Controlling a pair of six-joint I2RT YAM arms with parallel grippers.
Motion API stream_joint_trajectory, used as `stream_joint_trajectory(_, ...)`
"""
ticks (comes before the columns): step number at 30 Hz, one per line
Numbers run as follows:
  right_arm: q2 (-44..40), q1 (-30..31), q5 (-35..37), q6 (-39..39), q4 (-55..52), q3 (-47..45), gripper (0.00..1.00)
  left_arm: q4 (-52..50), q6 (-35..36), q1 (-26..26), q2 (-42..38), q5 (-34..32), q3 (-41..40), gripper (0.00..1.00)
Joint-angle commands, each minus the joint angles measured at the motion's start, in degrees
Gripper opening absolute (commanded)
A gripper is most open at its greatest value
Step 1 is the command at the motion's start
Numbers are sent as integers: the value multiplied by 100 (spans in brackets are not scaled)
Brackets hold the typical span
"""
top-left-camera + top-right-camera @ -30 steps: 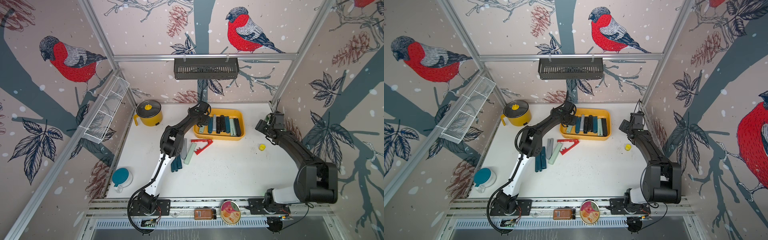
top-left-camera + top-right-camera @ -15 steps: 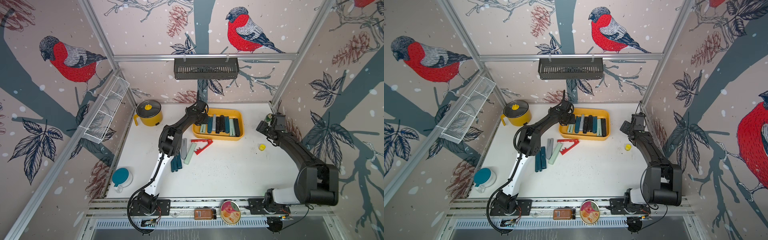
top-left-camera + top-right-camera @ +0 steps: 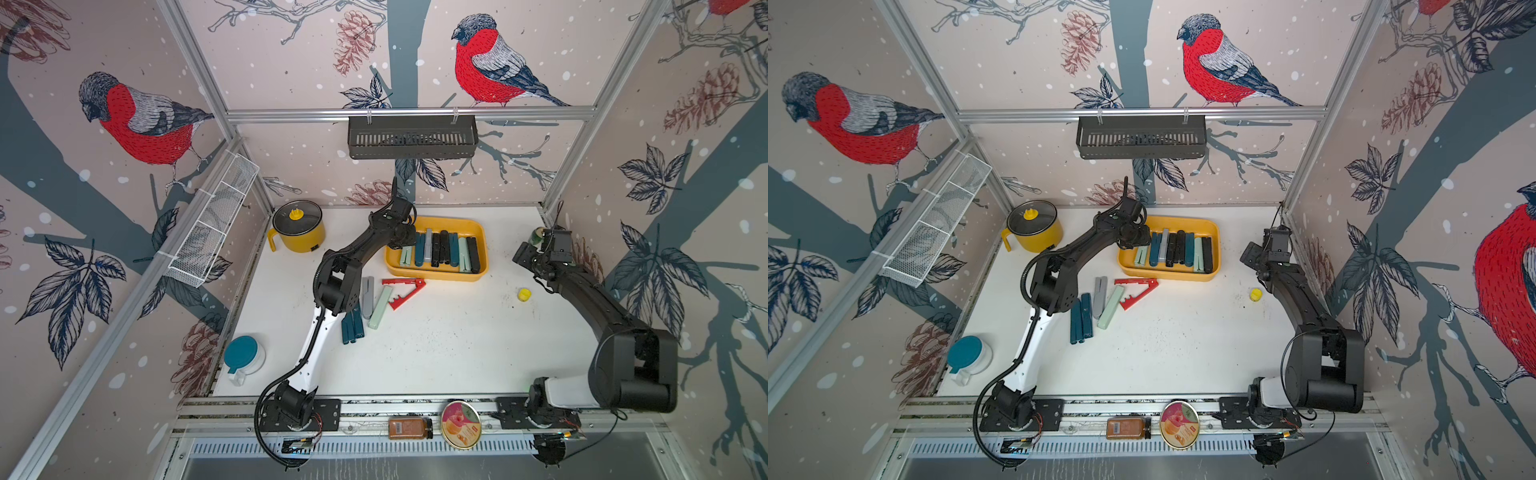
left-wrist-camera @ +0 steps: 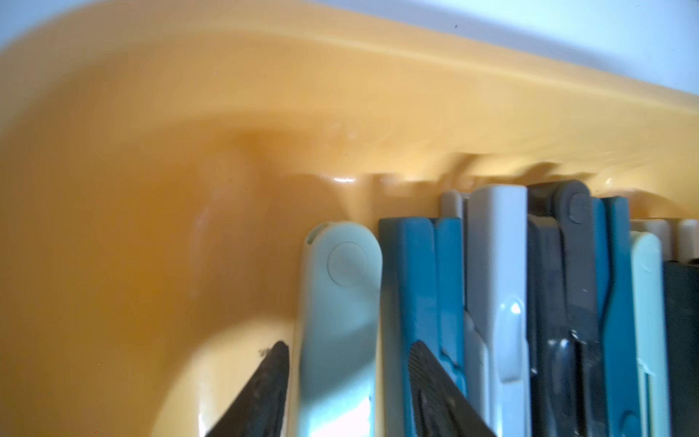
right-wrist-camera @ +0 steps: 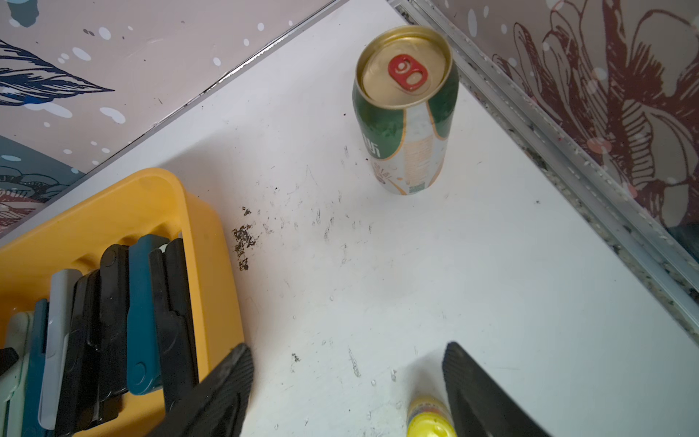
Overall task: Put the pruning pliers into the storage box
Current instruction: Place the pruning pliers in the storage box.
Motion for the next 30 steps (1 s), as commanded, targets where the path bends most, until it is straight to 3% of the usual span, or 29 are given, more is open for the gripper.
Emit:
stream_joint_trajectory(1, -93, -16, 37, -29, -51, 16, 80, 48, -72, 8, -69, 112, -49, 53)
stream_joint_trajectory(30, -272, -166, 40, -112, -97, -38, 80, 894, -460, 58, -582, 1020, -938, 56)
